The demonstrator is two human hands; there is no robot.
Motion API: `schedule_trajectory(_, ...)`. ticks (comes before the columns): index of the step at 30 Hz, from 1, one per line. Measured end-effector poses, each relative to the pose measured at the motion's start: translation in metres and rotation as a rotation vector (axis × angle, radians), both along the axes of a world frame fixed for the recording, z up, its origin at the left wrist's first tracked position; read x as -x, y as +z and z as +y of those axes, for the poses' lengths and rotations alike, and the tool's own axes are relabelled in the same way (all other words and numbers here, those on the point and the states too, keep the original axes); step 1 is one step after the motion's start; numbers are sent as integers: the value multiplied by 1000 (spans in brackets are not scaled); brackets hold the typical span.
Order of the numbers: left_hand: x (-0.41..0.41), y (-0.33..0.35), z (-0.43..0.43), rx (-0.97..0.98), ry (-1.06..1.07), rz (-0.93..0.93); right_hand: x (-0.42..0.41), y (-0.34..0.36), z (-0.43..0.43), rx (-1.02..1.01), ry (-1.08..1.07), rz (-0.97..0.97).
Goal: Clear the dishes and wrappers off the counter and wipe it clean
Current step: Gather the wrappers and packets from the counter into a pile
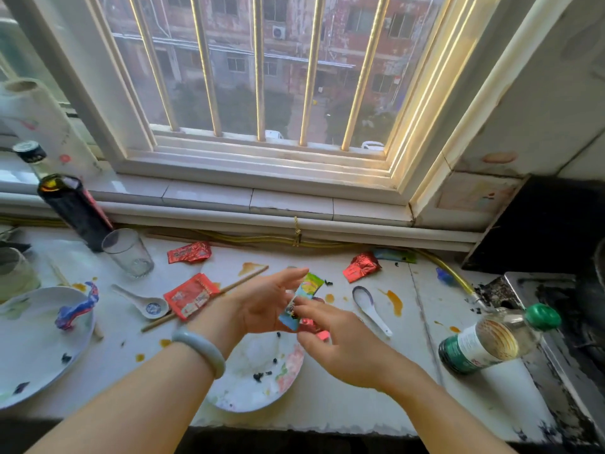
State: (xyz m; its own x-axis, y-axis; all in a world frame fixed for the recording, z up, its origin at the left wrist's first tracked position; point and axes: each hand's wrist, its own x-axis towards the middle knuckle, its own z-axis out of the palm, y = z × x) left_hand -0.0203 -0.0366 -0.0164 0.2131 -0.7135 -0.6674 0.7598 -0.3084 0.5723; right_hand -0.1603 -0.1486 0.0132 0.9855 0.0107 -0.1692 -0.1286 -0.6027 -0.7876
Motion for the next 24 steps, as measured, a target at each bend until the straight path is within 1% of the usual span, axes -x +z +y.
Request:
schedule_trajectory(2, 2, -3, 2, 5, 20, 4, -4, 2, 0, -13, 68, 25)
schedule_trajectory(3, 2, -5, 3, 4, 66, -2, -8, 1, -3, -22, 57, 21)
schedule_trajectory(5, 0, -10, 3, 0, 205, 1, -19, -3, -17, -111, -71, -57)
schedule_trajectory(6, -1, -12, 3, -3, 298, 20, -27, -8, -30, -111, -162, -107)
schedule_trajectory(7, -3, -13, 4, -9, 389, 37, -38, -14, -44, -45, -254, -133)
schedule_trajectory(8, -4, -14, 6, -14, 459, 47, -51, -21, -61, 63, -332, -124)
schedule_trajectory(9, -6, -15, 7, -24, 506, 50, -63, -31, -79, 184, -385, -74)
schedule_trajectory(11, -6, -14, 12, -38, 552, 64, -83, -56, -114, 393, -407, 104)
schedule_trajectory(13, -5, -11, 16, -37, 580, 83, -91, -78, -137, 588, -332, 245)
schedule_trajectory(14, -4, -10, 18, -35, 596, 94, -92, -87, -143, 672, -275, 283)
schedule_trajectory(16, -3, -8, 22, -31, 613, 117, -92, -101, -153, 778, -188, 314)
schedule_trajectory(21, -4, -12, 38, -59, 648, 129, -99, -112, -160, 1005, -73, 317)
schedule_trajectory(24, -4, -14, 40, -76, 663, 121, -99, -115, -157, 1071, -51, 264)
